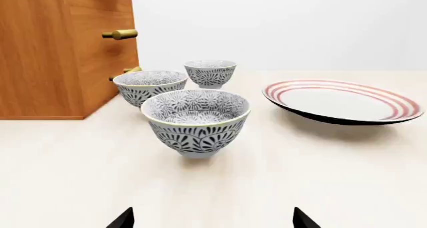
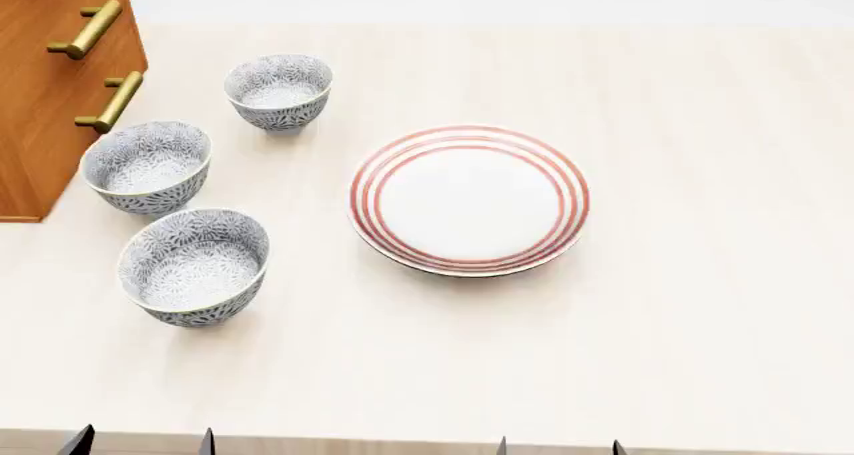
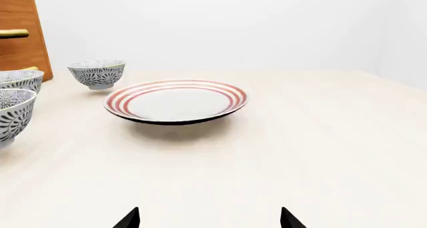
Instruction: Put the bowl at the front on the plate.
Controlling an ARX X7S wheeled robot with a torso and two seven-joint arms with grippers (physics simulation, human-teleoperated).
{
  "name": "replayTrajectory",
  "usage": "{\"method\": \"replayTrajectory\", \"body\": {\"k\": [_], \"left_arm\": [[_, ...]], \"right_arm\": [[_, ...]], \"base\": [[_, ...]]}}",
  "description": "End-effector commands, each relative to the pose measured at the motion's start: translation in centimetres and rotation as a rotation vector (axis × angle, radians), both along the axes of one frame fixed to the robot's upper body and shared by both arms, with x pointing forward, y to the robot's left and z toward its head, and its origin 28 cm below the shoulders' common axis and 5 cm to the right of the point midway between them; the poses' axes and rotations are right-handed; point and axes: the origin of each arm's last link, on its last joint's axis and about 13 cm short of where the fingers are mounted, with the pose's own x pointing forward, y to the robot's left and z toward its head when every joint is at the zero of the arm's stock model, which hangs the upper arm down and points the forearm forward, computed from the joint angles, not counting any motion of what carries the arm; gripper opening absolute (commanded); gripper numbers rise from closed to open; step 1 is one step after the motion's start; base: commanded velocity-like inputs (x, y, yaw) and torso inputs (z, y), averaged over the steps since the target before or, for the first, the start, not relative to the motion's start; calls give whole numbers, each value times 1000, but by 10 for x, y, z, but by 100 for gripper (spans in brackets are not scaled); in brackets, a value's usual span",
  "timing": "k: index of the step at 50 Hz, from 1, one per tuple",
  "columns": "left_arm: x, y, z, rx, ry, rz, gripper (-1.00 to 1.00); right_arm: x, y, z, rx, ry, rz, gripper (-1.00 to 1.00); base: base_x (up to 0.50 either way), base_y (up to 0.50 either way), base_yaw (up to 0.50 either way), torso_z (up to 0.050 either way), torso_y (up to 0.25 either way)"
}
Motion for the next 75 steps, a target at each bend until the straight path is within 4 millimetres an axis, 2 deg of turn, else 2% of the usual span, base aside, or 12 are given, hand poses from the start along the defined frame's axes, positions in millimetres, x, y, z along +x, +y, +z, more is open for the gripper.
{"method": "replayTrajectory", "body": {"k": [1, 19, 26, 31, 33, 38, 49, 51, 55, 64, 70, 75], "left_arm": [[0, 0, 0, 0, 0, 0, 100], [-6, 1, 3, -28, 35, -30, 100], [-8, 2, 11, -1, 61, -33, 100], [-12, 1, 34, 10, 61, -33, 100], [-12, 1, 35, 10, 61, -33, 100], [-14, 1, 65, -13, 19, -53, 100], [-14, 2, 108, -23, 3, -87, 100], [-14, 2, 108, -23, 3, -87, 100], [-12, 3, 133, -77, 5, -108, 100], [-15, -2, 192, -1, -128, -147, 100], [-12, -3, 215, 9, -143, -148, 100], [-13, -5, 227, 26, -174, -164, 100]], "right_arm": [[1, 0, 0, 0, 0, 0, 100], [-8, 1, 6, 64, -24, 36, 100], [-16, -2, 31, 38, 6, -25, 100], [-22, -3, 62, -15, -9, -17, 100], [-22, -3, 62, -15, -9, -17, 100], [-25, -6, 94, -55, -33, -4, 100], [-27, -10, 141, -66, -90, 33, 100], [-28, -10, 142, -66, -89, 33, 100], [-30, -10, 164, -85, -119, 52, 100], [-36, -14, 215, -139, -190, 82, 100], [-42, -17, 251, -165, -262, 104, 100], [-46, -17, 267, -192, -285, 106, 100]], "base": [[0, 0, 0, 0, 0], [0, 0, 0, 0, 0], [0, 0, 0, 0, 0], [0, 0, 0, 0, 0], [0, 0, 0, 0, 0], [0, 0, 0, 0, 0], [0, 0, 0, 0, 0], [0, 0, 0, 0, 0], [0, 0, 0, 0, 0], [0, 0, 0, 0, 0], [0, 0, 0, 0, 0], [0, 0, 0, 0, 0]]}}
